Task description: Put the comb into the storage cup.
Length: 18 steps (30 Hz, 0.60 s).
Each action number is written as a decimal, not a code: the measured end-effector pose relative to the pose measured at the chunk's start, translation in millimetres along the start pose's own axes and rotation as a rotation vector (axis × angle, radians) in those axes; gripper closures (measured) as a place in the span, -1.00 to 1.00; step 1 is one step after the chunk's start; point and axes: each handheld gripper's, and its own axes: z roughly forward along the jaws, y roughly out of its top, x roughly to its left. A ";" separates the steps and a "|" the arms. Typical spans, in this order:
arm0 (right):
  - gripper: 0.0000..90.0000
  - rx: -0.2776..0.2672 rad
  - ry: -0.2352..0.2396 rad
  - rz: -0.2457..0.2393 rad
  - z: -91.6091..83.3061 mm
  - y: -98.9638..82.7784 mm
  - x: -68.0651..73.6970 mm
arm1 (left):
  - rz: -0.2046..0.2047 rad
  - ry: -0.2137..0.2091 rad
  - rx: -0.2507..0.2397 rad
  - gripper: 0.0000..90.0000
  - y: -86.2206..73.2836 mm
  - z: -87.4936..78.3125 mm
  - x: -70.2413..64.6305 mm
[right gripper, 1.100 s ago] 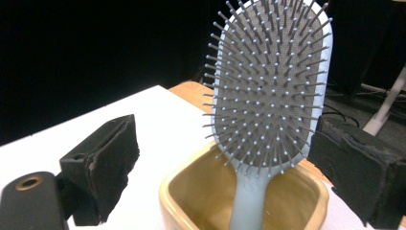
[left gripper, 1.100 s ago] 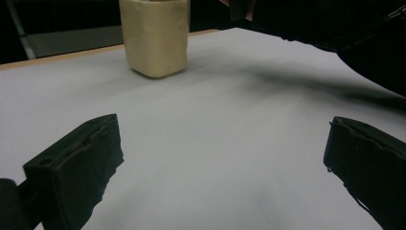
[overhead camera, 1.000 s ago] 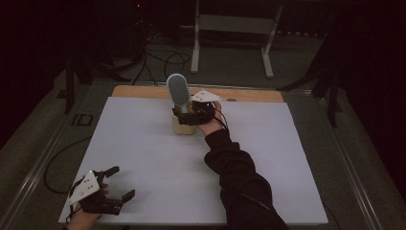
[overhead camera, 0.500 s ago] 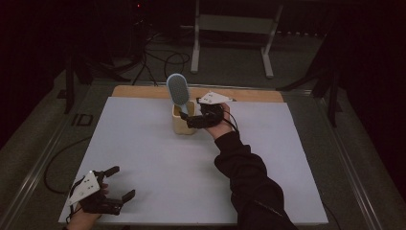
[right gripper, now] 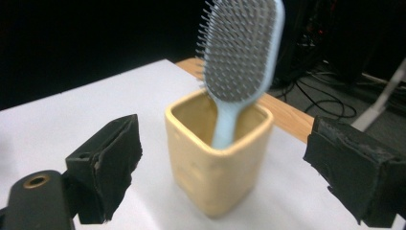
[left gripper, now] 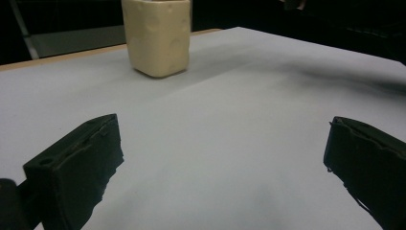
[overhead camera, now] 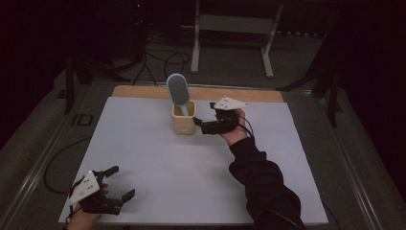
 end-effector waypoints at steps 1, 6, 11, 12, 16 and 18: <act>-0.75 -0.003 0.000 -0.002 -3.7 -1.4 -1.4 | 0.000 -0.001 0.000 -1.00 0.2 0.0 -0.1; -0.75 0.012 -0.013 -0.001 -21.2 -11.5 -2.2 | 0.000 0.001 -0.001 -1.00 0.1 0.1 -0.1; -0.75 0.017 -0.015 0.006 -35.9 -24.7 -3.6 | 0.000 0.002 0.001 -1.00 0.1 0.4 -0.4; -0.75 0.025 -0.020 0.011 -38.5 -27.2 -4.0 | 0.000 0.002 0.002 -1.00 0.0 0.4 -0.4; -0.75 0.023 -0.016 0.020 -48.7 -38.5 -4.9 | 0.001 0.004 0.001 -1.00 0.2 0.1 -0.2; -0.75 0.023 -0.010 0.023 -54.2 -44.2 -5.0 | 0.002 0.003 0.001 -1.00 0.2 0.1 -0.4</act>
